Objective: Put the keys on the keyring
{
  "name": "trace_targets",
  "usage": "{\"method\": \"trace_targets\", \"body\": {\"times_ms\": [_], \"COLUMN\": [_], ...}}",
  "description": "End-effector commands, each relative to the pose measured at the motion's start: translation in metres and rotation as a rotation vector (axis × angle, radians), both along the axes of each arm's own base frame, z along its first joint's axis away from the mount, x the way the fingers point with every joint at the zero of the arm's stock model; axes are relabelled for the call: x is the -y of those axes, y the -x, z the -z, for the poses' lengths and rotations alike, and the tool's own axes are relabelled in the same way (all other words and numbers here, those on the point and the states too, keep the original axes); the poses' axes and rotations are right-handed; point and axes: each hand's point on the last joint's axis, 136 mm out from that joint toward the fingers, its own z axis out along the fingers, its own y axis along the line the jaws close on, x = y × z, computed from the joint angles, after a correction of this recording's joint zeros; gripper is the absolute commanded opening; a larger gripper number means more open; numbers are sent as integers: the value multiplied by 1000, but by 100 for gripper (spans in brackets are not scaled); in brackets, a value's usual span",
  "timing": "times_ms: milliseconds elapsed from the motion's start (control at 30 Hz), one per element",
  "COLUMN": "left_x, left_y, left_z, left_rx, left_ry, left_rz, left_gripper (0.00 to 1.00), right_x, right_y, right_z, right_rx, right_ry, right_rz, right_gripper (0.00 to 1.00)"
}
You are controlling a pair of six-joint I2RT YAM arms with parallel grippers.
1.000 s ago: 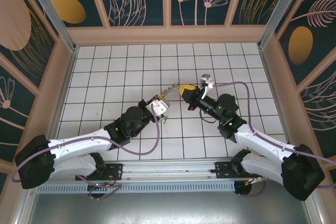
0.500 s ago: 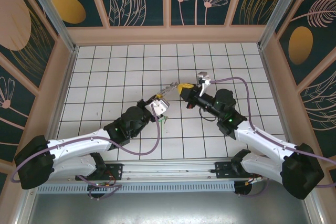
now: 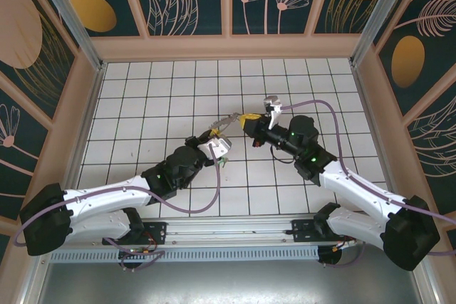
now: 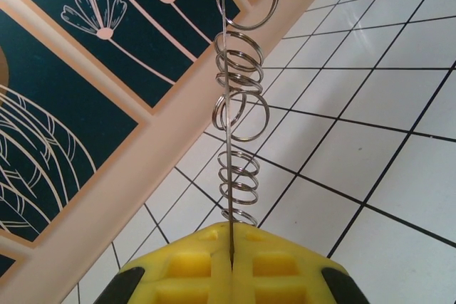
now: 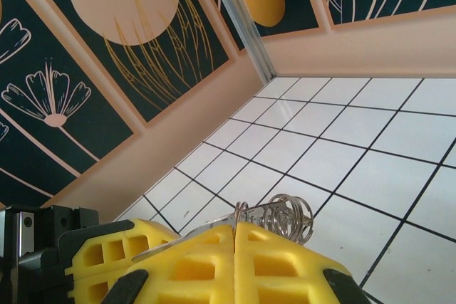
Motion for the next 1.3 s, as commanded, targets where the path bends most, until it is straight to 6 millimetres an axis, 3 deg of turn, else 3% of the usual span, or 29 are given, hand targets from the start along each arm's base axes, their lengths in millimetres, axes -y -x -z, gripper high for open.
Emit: {"method": "trace_targets", "body": {"times_ms": [0, 233, 567, 900, 1100, 1133, 1200, 1267], "left_x": [12, 19, 17, 18, 27, 30, 34, 33], "left_y": [5, 13, 22, 34, 44, 46, 54, 62], "left_z": [-14, -13, -11, -21, -20, -19, -21, -25], "left_rx": [27, -2, -49, -71, -120, -141, -186, -223], "left_ry": [-2, -6, 13, 69, 86, 93, 126, 172], "left_rz": [46, 106, 144, 204, 272, 290, 330, 358], "left_gripper": [0, 0, 0, 0, 0, 8, 36, 53], "right_x": [-3, 4, 7, 4, 10, 10, 10, 8], "right_y": [4, 4, 18, 22, 44, 48, 53, 56], "right_z": [-18, -20, -42, -40, -54, -54, -53, -50], "right_rx": [49, 74, 171, 153, 270, 289, 321, 348], "right_ry": [-9, 15, 22, 11, -87, -94, -85, -64], "right_rz": [-34, 0, -42, -79, -132, -145, -167, -186], "right_gripper": [0, 0, 0, 0, 0, 0, 0, 0]}}
